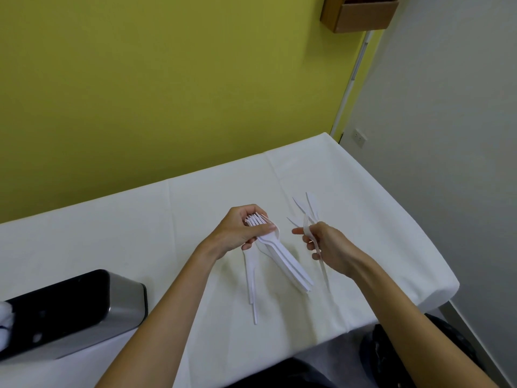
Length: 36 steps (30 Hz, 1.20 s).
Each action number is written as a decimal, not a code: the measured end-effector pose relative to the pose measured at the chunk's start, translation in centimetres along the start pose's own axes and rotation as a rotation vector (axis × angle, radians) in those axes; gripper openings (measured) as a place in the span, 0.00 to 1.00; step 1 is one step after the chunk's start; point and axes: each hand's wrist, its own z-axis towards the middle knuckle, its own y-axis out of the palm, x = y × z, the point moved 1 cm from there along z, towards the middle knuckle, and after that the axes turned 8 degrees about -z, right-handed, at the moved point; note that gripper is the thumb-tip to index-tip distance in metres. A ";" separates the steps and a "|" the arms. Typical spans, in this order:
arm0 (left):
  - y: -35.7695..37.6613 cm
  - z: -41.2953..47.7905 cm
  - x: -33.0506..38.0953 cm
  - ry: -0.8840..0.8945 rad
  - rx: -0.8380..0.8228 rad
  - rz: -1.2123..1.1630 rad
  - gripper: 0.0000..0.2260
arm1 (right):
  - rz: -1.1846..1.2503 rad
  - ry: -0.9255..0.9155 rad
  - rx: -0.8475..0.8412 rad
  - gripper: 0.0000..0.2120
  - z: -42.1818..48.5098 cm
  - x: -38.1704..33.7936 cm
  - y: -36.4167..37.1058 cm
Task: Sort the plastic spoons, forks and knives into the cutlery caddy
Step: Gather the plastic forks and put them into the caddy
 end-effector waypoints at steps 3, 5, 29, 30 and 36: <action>0.0 -0.1 0.1 0.003 -0.025 0.006 0.05 | -0.068 -0.065 0.040 0.08 -0.3 0.5 -0.1; 0.1 -0.1 0.2 0.004 -0.038 0.007 0.05 | -0.095 -0.114 0.066 0.05 -0.7 0.8 0.2; 0.6 2.1 -0.1 0.084 -0.099 0.245 0.13 | -0.076 -0.188 -0.153 0.09 -2.8 1.3 4.0; 0.6 2.1 0.0 0.068 -0.091 0.223 0.13 | -0.104 -0.194 -0.161 0.09 -2.8 1.3 3.8; 0.4 2.4 0.6 0.022 0.069 -0.115 0.13 | -0.084 -0.191 -0.179 0.12 -2.1 0.5 2.7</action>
